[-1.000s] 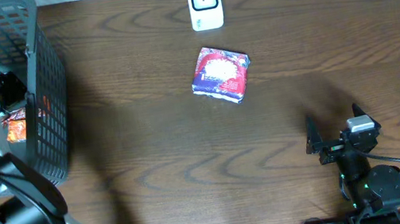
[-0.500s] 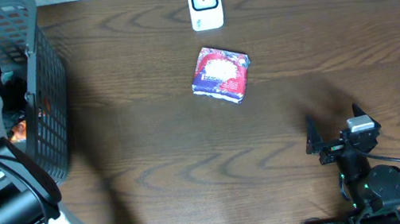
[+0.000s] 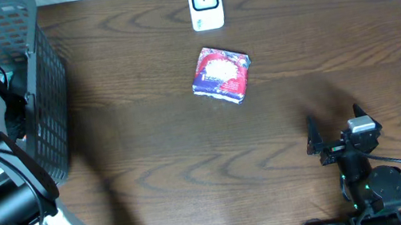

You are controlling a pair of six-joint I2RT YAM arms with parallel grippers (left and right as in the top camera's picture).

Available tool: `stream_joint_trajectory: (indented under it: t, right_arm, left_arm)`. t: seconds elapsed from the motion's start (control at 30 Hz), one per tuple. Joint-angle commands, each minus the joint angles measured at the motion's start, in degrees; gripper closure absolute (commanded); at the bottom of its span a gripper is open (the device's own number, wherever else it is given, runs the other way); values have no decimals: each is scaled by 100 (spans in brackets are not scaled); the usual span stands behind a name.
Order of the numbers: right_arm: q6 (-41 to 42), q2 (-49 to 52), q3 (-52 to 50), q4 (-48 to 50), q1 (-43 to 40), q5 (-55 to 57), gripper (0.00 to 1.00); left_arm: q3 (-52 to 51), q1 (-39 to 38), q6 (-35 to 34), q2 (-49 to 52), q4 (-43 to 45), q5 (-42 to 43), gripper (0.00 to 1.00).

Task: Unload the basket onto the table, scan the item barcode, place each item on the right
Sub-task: 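Return the left gripper to the basket and grasp the orange tissue pack, then carry the orange pack to the scanner and drop it beside the purple pack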

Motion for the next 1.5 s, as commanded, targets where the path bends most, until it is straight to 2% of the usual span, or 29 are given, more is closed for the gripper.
stream_joint_trajectory:
  t: [0.0,0.23,0.53,0.67,0.8,0.9,1.0,1.17,1.47]
  right_arm:
    - [-63,-24,-17,-13,-46,50,1]
    - [-63,-24,-17,-13,-46,50,1]
    - [-63,-24,-17,-13,-46,50,1]
    - [-63,-24,-17,-13,-46,50,1]
    - [-63,-24,-17,-13,-46,50,1]
    - [-63,-24,-17,-13,-46,50,1]
    - [-63,-24,-17,-13,-46,50,1]
    - [-63,-24,-17,-13,-46,50,1]
    - [-63,-24,-17,-13,-46,50,1]
  left_arm:
    - [-109,-2,144,90,-57,127,92]
    - [212,-4,142,-935,-87,192,93]
    - [223,-7,-39,-3220,1080,319,93]
    - [223,-42,-442,-4085,1790,1235,93]
    - [223,-363,-461,-4627,2304,2391,93]
    - [223,-911,-448,-4787,2302,2634,92]
    - [221,-1606,7,-4717,2146,2634,93]
    - [175,-2763,1364,-4225,1598,2627,92]
    - [146,-3926,2868,-2542,896,2396,93]
